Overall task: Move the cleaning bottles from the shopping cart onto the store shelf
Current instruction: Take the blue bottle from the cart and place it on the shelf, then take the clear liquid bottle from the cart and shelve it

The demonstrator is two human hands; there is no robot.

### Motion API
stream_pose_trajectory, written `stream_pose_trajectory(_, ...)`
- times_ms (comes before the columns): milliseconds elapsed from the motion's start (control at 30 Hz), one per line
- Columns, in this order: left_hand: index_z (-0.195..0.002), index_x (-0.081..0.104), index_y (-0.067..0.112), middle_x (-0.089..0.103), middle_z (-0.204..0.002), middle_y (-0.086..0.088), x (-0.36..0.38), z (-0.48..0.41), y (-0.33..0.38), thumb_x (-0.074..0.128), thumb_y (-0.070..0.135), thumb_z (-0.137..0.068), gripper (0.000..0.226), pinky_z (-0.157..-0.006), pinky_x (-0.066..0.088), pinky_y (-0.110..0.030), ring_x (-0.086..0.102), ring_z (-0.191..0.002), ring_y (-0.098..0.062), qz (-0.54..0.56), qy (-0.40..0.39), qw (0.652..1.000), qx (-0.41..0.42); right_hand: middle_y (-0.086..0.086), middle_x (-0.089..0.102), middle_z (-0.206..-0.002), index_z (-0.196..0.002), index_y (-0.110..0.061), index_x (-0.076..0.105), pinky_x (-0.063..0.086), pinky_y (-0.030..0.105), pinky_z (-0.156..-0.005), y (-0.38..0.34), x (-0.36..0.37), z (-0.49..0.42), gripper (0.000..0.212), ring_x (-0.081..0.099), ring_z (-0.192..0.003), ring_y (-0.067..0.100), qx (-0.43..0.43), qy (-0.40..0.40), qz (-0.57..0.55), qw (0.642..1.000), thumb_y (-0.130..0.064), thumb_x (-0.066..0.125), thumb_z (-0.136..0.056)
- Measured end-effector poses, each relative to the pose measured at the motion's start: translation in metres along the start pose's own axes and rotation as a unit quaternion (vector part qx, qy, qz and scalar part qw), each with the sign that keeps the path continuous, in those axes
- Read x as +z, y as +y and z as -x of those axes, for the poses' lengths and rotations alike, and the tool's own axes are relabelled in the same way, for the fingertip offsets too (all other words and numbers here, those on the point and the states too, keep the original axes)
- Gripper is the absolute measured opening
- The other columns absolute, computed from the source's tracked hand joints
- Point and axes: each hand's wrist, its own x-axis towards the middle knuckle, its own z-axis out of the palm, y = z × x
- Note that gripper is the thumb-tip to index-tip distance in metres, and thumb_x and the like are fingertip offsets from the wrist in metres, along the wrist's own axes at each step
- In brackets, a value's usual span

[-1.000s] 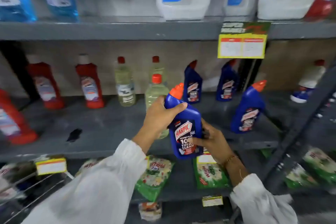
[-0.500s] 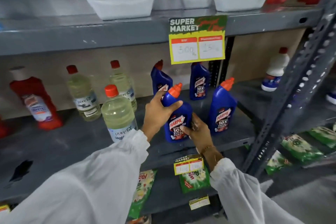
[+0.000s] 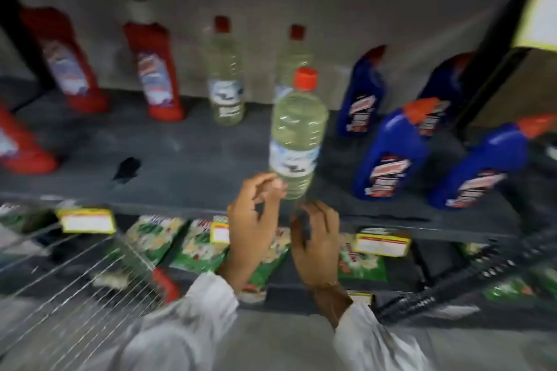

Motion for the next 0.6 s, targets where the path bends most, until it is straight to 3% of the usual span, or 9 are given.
stream_pose_trajectory(133,-0.083,0.063,0.034,0.072,-0.070,0.009,-0.137,0.003,-0.066,0.056,0.021,-0.091,0.016,-0.071,0.054,-0.020,0.069,-0.070,-0.003,-0.031,0.150,0.980,-0.127,0.011,0.069,-0.094,-0.091,-0.008,0.068,0.046,0.031,-0.085,-0.086,0.095,0.029,0.015,0.056,-0.091,0.021,-0.104,-0.130,-0.074,0.983,-0.014,0.056,-0.085)
stream_pose_trajectory(267,-0.086,0.059,0.014,0.064,-0.076,-0.008,-0.289,0.043,-0.144,0.052,0.022,-0.095,0.013,-0.073,0.051,-0.033,0.064,-0.069,-0.010,-0.056,0.295,0.912,-0.278,0.014,0.069,-0.092,-0.093,-0.008,0.066,0.046,0.031,-0.081,-0.180,0.200,0.085,0.017,0.059,-0.089,0.025,-0.116,-0.357,-0.172,0.911,-0.016,0.053,-0.084)
stream_pose_trajectory(300,-0.083,0.057,0.015,0.064,-0.077,-0.013,-0.321,0.060,-0.165,0.052,0.023,-0.094,0.015,-0.076,0.048,-0.038,0.064,-0.075,-0.020,-0.072,0.324,0.883,-0.330,0.016,0.068,-0.094,-0.096,-0.007,0.065,0.047,0.034,-0.081,-0.200,0.227,0.103,0.019,0.060,-0.090,0.028,-0.086,-0.434,-0.175,0.879,-0.016,0.055,-0.083)
stream_pose_trajectory(367,-0.084,0.059,0.011,0.067,-0.090,-0.025,-0.376,0.102,-0.200,0.053,0.017,-0.094,0.013,-0.080,0.042,-0.039,0.063,-0.091,-0.035,-0.115,0.357,0.816,-0.439,0.021,0.066,-0.108,-0.106,-0.005,0.061,0.048,0.036,-0.083,-0.236,0.282,0.144,0.025,0.062,-0.099,0.034,-0.011,-0.623,-0.135,0.771,-0.014,0.059,-0.083)
stream_pose_trajectory(467,-0.112,0.061,0.001,0.064,-0.117,-0.028,-0.435,0.155,-0.235,0.054,0.016,-0.092,0.027,-0.091,0.043,-0.040,0.058,-0.111,-0.041,-0.189,0.360,0.707,-0.578,0.023,0.061,-0.120,-0.101,-0.011,0.056,0.044,0.033,-0.082,-0.259,0.347,0.215,0.024,0.058,-0.112,0.035,0.017,-0.800,-0.003,0.600,-0.020,0.065,-0.081)
stream_pose_trajectory(500,-0.118,0.059,0.001,0.062,-0.122,-0.026,-0.453,0.170,-0.250,0.053,0.019,-0.091,0.033,-0.096,0.044,-0.042,0.057,-0.114,-0.040,-0.182,0.344,0.690,-0.611,0.023,0.061,-0.121,-0.101,-0.008,0.055,0.045,0.034,-0.084,-0.262,0.361,0.240,0.029,0.057,-0.114,0.035,0.018,-0.820,0.037,0.571,-0.025,0.066,-0.080)
stream_pose_trajectory(600,-0.120,0.058,0.005,0.061,-0.125,-0.021,-0.492,0.194,-0.288,0.050,0.036,-0.082,0.049,-0.102,0.046,-0.048,0.057,-0.117,-0.038,-0.100,0.282,0.687,-0.663,0.022,0.054,-0.132,-0.126,0.001,0.045,0.044,0.038,-0.096,-0.266,0.378,0.295,0.064,0.052,-0.120,0.035,0.081,-0.830,0.107,0.541,-0.035,0.069,-0.079)
